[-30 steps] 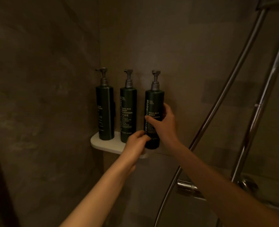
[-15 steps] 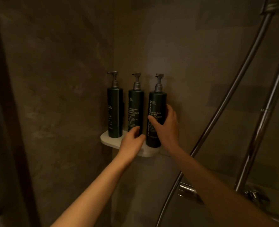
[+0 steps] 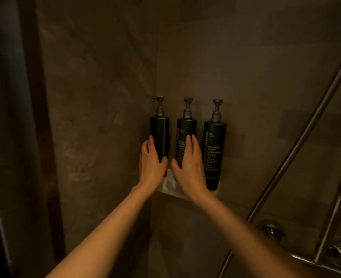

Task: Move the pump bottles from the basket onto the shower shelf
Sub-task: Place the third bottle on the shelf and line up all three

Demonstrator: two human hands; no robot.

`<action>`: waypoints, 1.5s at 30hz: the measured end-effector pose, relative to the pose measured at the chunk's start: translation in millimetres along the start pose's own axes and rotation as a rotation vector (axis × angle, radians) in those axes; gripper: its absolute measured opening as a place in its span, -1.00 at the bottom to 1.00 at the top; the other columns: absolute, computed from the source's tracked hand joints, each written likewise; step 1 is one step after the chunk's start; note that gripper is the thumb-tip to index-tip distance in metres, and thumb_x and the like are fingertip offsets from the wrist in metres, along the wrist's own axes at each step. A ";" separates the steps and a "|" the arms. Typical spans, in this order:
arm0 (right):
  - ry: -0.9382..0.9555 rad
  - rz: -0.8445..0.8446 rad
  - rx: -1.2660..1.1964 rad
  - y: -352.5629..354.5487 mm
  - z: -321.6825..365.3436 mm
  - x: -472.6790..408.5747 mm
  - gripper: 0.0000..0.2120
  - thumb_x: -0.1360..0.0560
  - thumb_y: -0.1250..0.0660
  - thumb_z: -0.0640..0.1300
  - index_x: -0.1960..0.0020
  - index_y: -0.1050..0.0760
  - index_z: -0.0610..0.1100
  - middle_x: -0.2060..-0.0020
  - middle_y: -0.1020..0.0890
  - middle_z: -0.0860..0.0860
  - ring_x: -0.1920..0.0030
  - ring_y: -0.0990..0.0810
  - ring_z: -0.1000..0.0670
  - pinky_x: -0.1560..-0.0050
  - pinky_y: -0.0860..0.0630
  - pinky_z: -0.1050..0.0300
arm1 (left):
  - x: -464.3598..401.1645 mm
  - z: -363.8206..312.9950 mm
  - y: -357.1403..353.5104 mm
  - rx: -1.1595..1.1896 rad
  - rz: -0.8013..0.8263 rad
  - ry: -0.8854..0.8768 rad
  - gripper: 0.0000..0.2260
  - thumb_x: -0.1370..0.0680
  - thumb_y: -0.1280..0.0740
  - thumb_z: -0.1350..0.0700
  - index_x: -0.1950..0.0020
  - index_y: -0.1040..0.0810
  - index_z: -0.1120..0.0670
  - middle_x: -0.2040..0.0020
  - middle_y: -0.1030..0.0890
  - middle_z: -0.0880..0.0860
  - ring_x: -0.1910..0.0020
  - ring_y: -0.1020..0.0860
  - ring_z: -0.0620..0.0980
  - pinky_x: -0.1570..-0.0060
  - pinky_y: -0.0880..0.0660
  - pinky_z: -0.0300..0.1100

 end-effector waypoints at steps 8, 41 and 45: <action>-0.294 -0.143 -0.041 -23.5 -33.9 -14.8 -0.22 -0.51 -0.32 -0.13 -0.53 0.11 -0.17 -0.51 -0.14 -0.14 -0.49 -0.17 -0.13 -0.46 -0.21 -0.09 | -35.1 38.4 -20.6 0.223 0.046 0.051 -0.27 -0.44 -0.41 0.21 -0.52 -0.11 0.08 -0.40 -0.35 0.12 -0.37 -0.35 0.05 -0.31 -0.28 -0.14; -0.423 -0.181 -0.118 -40.7 -60.4 -13.1 -0.36 -0.41 -0.44 -0.08 -0.39 -0.26 -0.15 -0.27 -0.47 -0.09 -0.28 -0.46 -0.08 -0.21 -0.40 0.05 | -29.5 56.4 -25.4 0.244 -0.038 0.022 -0.32 -0.48 -0.37 0.21 -0.53 -0.12 0.09 -0.41 -0.36 0.13 -0.37 -0.37 0.09 -0.33 -0.30 -0.07; -0.411 -0.184 -0.112 -40.6 -59.3 -12.1 -0.37 -0.42 -0.43 -0.06 -0.40 -0.25 -0.15 -0.28 -0.45 -0.08 -0.28 -0.45 -0.07 -0.19 -0.38 0.11 | -30.5 56.3 -26.9 0.231 -0.025 0.015 -0.33 -0.49 -0.36 0.20 -0.53 -0.11 0.09 -0.42 -0.36 0.13 -0.37 -0.37 0.08 -0.33 -0.29 -0.10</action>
Point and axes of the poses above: each hand's wrist, its own x-axis away from the middle knuckle, its own y-axis out of the back of the hand, z = x × y, the point moved 10 cm from there along -x, towards the middle knuckle
